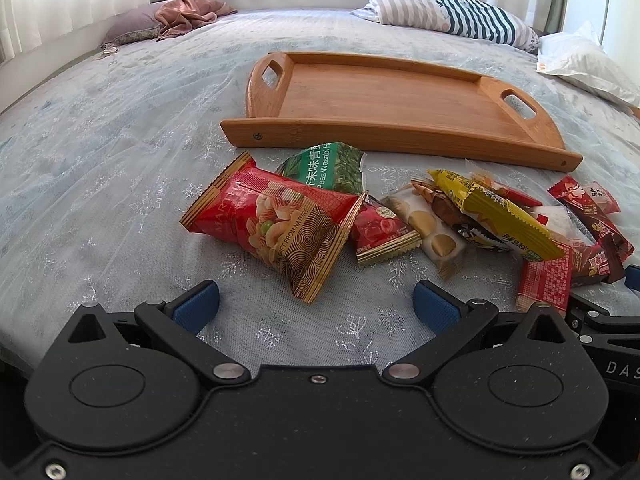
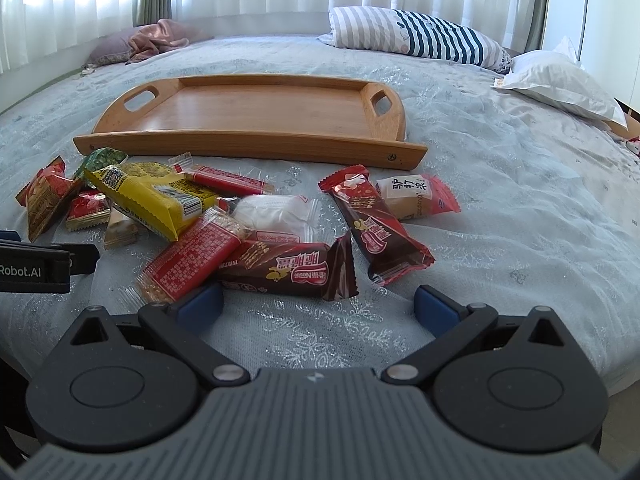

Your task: Organize snacks

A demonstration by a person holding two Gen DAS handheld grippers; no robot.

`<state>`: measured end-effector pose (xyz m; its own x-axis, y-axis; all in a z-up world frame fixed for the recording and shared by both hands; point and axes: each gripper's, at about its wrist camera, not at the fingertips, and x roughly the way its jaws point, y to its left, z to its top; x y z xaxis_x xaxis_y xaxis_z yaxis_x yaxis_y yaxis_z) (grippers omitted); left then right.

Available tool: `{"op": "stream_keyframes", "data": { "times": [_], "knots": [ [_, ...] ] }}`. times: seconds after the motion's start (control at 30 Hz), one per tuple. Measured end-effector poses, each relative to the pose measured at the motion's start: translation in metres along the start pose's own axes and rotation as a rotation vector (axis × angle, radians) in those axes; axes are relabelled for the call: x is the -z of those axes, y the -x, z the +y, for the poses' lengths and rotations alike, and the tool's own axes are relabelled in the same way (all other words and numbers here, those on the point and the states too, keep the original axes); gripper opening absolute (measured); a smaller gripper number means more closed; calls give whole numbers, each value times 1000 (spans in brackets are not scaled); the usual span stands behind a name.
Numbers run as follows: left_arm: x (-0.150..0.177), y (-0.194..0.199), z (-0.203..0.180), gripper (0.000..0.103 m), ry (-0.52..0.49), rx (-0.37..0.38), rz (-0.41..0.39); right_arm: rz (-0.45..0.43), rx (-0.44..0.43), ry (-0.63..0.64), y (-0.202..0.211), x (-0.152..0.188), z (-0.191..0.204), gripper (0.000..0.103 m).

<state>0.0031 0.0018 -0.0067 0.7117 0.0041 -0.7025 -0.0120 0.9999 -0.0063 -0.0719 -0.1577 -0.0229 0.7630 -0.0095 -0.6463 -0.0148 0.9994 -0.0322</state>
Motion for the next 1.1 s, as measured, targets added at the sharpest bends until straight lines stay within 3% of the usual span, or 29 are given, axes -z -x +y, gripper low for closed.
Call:
{"op": "stream_keyframes", "data": {
  "times": [0.33, 0.53, 1.0, 1.1],
  "knots": [
    [1, 1, 0, 103, -1, 0, 2, -4, 10, 16, 2, -2, 2, 103],
    [0, 1, 0, 103, 0, 1, 3, 7, 67, 43, 5, -3, 12, 103],
    [-1, 0, 0, 103, 0, 2, 6, 108, -14, -22, -6, -15, -3, 103],
    [0, 2, 1, 103, 4, 5, 0, 98, -15, -44, -7, -14, -5, 103]
  ]
}}
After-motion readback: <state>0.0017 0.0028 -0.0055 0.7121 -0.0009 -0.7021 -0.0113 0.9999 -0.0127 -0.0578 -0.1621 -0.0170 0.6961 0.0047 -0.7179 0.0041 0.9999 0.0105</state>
